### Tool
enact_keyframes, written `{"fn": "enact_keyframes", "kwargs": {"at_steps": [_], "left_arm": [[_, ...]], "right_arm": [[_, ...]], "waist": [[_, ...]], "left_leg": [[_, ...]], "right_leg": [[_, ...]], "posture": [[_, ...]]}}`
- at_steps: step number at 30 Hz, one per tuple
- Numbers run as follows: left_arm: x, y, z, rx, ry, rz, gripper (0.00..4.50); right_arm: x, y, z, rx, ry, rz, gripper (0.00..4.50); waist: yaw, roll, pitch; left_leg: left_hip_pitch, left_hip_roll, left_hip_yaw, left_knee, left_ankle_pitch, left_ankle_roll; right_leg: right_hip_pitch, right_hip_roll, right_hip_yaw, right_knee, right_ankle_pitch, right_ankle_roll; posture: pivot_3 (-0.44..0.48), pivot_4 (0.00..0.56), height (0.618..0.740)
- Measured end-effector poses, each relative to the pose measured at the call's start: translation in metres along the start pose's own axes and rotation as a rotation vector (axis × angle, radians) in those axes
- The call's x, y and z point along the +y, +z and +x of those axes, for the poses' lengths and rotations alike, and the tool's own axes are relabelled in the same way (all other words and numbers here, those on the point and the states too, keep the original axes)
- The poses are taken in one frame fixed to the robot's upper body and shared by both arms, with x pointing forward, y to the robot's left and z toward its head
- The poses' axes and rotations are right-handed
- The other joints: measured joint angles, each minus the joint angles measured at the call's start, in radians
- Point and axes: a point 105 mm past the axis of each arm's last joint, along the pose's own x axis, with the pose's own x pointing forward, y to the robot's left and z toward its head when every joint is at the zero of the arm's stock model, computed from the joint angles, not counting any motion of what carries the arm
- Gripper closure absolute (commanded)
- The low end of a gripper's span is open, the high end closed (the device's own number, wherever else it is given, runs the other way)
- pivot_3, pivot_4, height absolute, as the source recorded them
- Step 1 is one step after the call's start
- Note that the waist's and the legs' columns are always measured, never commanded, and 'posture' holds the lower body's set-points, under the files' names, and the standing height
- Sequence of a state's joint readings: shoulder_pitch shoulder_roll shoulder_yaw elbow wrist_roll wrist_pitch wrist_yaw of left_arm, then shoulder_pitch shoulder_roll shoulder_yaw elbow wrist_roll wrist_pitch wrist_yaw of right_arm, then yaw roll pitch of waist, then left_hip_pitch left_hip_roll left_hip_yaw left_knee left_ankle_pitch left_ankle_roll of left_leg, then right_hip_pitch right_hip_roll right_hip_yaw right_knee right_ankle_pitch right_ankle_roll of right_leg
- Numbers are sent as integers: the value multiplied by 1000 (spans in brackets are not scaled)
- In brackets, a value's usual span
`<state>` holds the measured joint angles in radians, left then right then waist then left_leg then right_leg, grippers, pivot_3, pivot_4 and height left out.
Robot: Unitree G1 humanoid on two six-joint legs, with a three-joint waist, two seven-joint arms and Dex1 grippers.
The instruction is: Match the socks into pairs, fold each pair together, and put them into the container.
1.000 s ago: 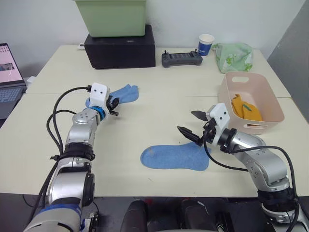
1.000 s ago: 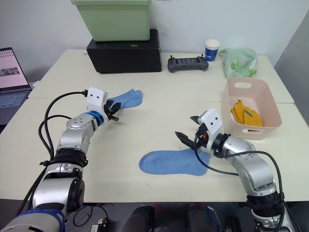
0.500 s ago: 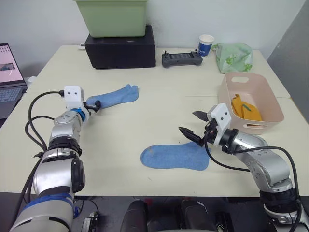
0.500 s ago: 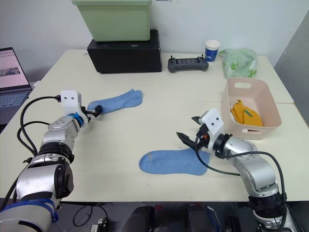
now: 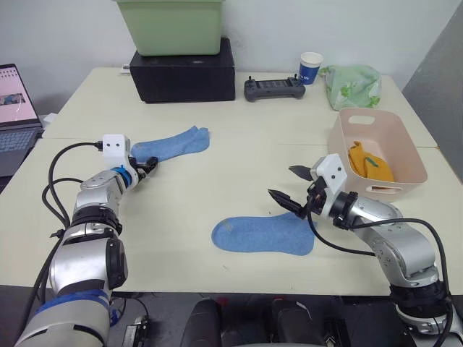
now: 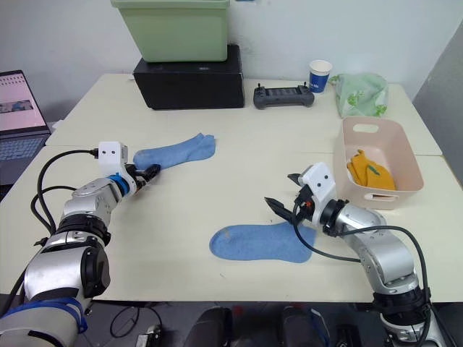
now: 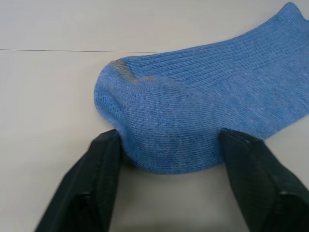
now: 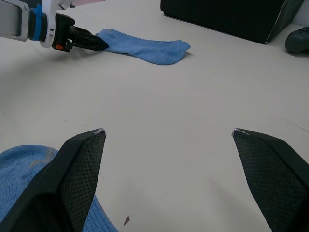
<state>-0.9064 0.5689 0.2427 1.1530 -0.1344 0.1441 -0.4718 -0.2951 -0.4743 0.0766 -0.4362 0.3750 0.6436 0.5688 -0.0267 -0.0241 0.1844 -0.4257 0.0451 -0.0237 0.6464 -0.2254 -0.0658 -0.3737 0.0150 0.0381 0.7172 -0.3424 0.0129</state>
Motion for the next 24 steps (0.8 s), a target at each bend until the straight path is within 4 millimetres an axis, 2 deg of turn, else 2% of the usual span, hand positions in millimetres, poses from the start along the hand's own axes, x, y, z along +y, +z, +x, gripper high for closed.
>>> {"fn": "enact_keyframes", "kwargs": {"at_steps": [7, 9, 14, 17, 21, 24], "left_arm": [[-20, 0, 2, -7, -115, 25, 4473], [-31, 1, 0, -18, -193, 26, 4473], [-76, -8, -15, -6, -439, 19, 4473], [-114, 0, -32, -42, -611, 14, 4473], [-152, 25, -55, -81, -779, 46, 4473], [-177, 23, -73, -50, -908, 67, 4473]], "right_arm": [[1, -1, 1, -2, -2, 4, 0], [1, -2, 0, 0, -3, 8, 0], [2, -2, 1, -8, 1, 9, 0], [2, -1, 2, -12, 0, 7, 0], [-1, -2, 4, -12, -4, 7, 0], [-4, -1, 6, -17, -7, 4, 0]], "waist": [[0, 0, 0], [-2, 0, 0], [-3, 0, 0], [-3, 0, 0], [-3, 0, 0], [-4, 0, 0]], "left_leg": [[0, 0, 0, 0, 0, 0], [0, 1, 0, 0, 1, -1], [0, 2, 0, 0, 1, -2], [0, 2, -1, 0, 1, -2], [0, 1, 0, 0, 1, -2], [1, 1, 0, 0, 1, -2]], "right_leg": [[0, 0, 0, 0, 0, 0], [0, 0, 1, 0, 0, 0], [0, -1, 1, 0, 0, 0], [0, -1, 1, 1, 0, 0], [1, 0, 2, 1, 0, 0], [1, 0, 3, 0, 0, 0]], "posture": [[0, 150, 740], [0, 150, 740], [0, 150, 740], [0, 150, 740], [0, 150, 740], [0, 150, 740]]}}
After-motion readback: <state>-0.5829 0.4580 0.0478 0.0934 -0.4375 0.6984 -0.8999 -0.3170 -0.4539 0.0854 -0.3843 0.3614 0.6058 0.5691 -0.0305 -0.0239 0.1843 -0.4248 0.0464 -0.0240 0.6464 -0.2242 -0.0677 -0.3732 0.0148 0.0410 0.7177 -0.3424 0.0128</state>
